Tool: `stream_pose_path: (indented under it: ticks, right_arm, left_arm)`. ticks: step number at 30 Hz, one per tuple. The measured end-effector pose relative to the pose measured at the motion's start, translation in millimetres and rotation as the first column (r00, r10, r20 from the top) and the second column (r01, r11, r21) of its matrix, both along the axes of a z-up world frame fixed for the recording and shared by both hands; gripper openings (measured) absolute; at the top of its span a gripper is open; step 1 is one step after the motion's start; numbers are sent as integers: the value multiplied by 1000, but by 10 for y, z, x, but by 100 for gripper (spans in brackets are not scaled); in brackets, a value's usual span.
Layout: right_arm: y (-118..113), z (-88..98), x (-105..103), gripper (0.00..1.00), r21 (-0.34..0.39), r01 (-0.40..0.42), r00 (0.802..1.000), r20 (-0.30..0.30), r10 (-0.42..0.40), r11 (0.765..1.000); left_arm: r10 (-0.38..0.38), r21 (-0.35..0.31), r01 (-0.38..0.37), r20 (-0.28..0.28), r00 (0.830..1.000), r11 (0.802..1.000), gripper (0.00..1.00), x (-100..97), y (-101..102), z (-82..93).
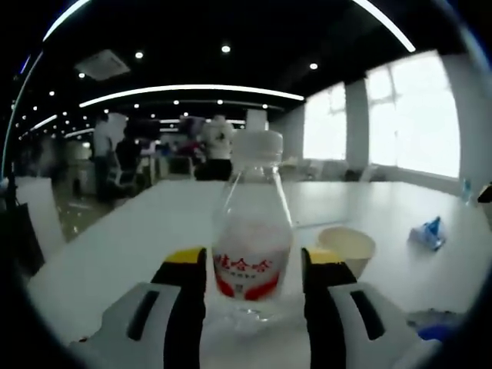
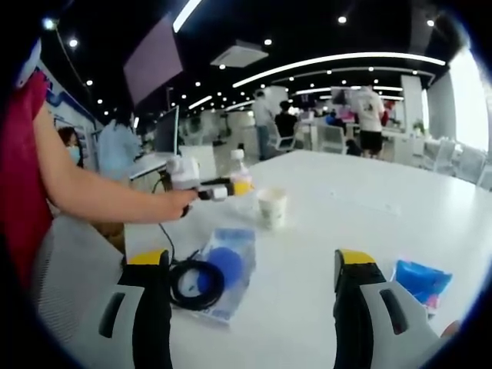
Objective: Arrange the tabletop items into an orderly group along one side of the table until the central work area is clear of visible clutter.
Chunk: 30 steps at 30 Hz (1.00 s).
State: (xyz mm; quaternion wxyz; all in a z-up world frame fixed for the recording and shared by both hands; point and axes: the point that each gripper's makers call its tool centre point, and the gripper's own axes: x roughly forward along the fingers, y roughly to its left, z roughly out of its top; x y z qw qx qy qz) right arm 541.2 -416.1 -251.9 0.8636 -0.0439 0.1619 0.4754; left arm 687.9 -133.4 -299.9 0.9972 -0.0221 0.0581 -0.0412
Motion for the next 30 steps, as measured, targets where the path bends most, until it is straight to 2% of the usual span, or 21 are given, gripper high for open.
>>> stream_pose_path:
  ticks: [3,6,12,18,21,30]
  right_arm:
    - [2,15,-7,87,7,1,1000,3,-1,1000]
    - [13,34,-25,87,11,-3,1000,9,3,1000]
    - [41,104,-72,87,29,-6,1000,25,6,1000]
    - [25,181,-116,87,44,-4,999,44,2,999]
    - [16,198,-147,87,44,-2,999,48,0,999]
    - [47,301,-258,87,47,-9,997,75,6,999]
  left_arm:
    - [16,-18,-16,0,1000,1000,48,-62,68,36]
    - [18,-5,-18,-8,1000,1000,48,-133,106,70]
    - [-4,16,4,-22,1000,1000,46,-312,72,183]
    - [-67,46,70,-46,997,997,44,-514,-66,280]
    - [-113,83,117,-56,992,990,42,-586,-144,324]
    - [-266,124,272,-62,962,954,40,-818,-495,557]
